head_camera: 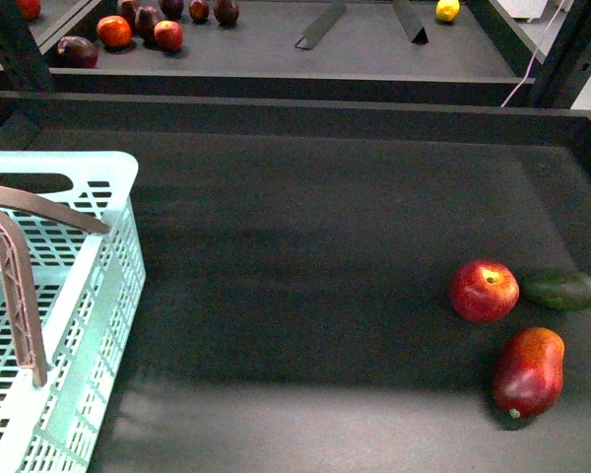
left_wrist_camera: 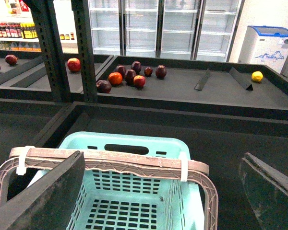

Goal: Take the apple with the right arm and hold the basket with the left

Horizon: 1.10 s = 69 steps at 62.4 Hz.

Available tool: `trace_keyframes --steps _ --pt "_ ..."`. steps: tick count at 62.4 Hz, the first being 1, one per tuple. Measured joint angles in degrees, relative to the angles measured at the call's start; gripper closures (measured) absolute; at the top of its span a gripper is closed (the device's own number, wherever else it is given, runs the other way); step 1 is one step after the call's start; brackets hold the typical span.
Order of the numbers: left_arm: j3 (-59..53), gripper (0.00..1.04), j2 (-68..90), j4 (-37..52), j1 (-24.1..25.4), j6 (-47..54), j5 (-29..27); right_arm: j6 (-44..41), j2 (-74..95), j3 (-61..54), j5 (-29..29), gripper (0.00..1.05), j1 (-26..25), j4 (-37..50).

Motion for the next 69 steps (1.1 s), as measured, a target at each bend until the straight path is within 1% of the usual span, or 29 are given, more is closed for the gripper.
trace_keyframes --steps 41,43,44,46,47,48,50,52,55,56,59,60,63,67,69 --pt "0.0 0.07 0.0 0.0 0.0 0.0 0.0 0.0 0.0 0.0 0.0 0.09 0.0 0.0" --pt "0.8 0.07 1.0 -2.5 -0.8 -1.2 -3.1 0.0 0.0 0.0 0.0 0.09 0.0 0.0" --pt "2.0 0.07 2.4 -5.9 -2.0 -2.2 -6.1 0.0 0.0 0.0 0.0 0.09 0.0 0.0" --pt "3.8 0.07 4.9 -10.2 -3.1 -4.4 -9.9 0.0 0.0 0.0 0.0 0.09 0.0 0.0" --pt "5.3 0.07 7.3 -13.7 -3.8 -5.7 -12.3 0.0 0.0 0.0 0.0 0.09 0.0 0.0" --pt "6.2 0.07 8.8 -15.7 -3.8 -7.0 -12.7 0.0 0.0 0.0 0.0 0.09 0.0 0.0" --pt "7.0 0.07 10.8 -17.2 -3.6 -8.3 -12.6 0.0 -0.1 0.0 0.0 0.09 0.0 0.0" --pt "7.6 0.07 12.2 -17.3 -3.2 -9.9 -12.0 0.0 -0.1 0.0 0.0 0.09 0.0 0.0" --pt "9.2 0.07 15.0 -15.8 -1.2 -12.5 -8.7 0.0 -0.1 0.0 0.0 0.09 0.0 0.0" --pt "9.4 0.07 15.2 -15.5 -0.8 -12.7 -8.4 0.0 -0.1 0.0 0.0 0.09 0.0 0.0" --pt "11.4 0.07 19.0 -12.3 2.0 -16.0 -4.2 0.0 -0.1 0.0 0.0 0.09 0.0 0.0" --pt "11.6 0.07 19.7 -11.8 2.5 -16.5 -3.7 0.0 -0.1 0.0 0.0 0.09 0.0 0.0" --pt "13.3 0.07 24.7 -8.8 5.5 -20.2 1.1 0.0 -0.1 0.0 0.0 0.09 0.0 0.0" --pt "15.0 0.07 32.7 -4.3 9.2 -27.3 7.9 0.0 -0.1 0.0 0.0 0.09 0.0 0.0" --pt "15.5 0.07 35.9 -2.4 10.3 -30.4 9.9 0.0 -0.1 0.0 0.0 0.09 0.0 0.0"
